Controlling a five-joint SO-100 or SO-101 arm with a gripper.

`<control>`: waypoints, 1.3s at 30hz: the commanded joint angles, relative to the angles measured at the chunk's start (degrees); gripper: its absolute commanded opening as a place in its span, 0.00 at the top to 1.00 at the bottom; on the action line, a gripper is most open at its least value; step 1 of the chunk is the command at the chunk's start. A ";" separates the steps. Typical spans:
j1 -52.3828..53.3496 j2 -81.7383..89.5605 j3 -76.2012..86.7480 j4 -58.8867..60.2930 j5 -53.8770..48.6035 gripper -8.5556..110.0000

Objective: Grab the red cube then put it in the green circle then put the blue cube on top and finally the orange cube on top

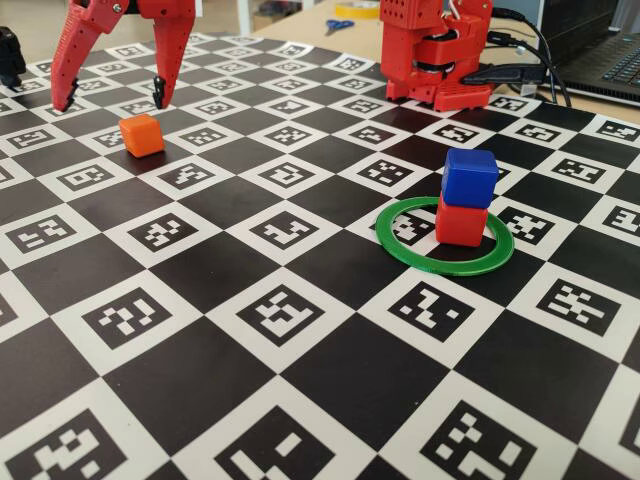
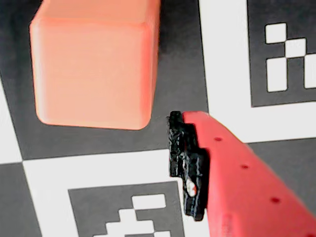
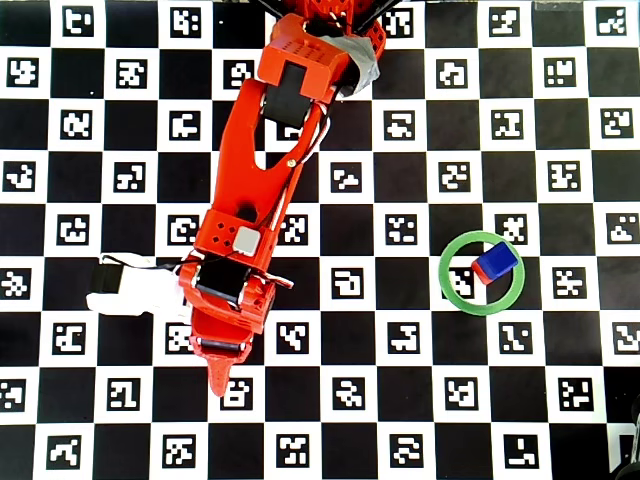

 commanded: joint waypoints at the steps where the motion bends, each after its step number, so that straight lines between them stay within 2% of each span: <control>1: 0.62 1.85 0.62 -1.41 -0.18 0.52; 27: 1.93 -0.18 4.92 -8.00 -1.23 0.53; 39: 1.76 -0.26 5.19 -8.96 -0.88 0.59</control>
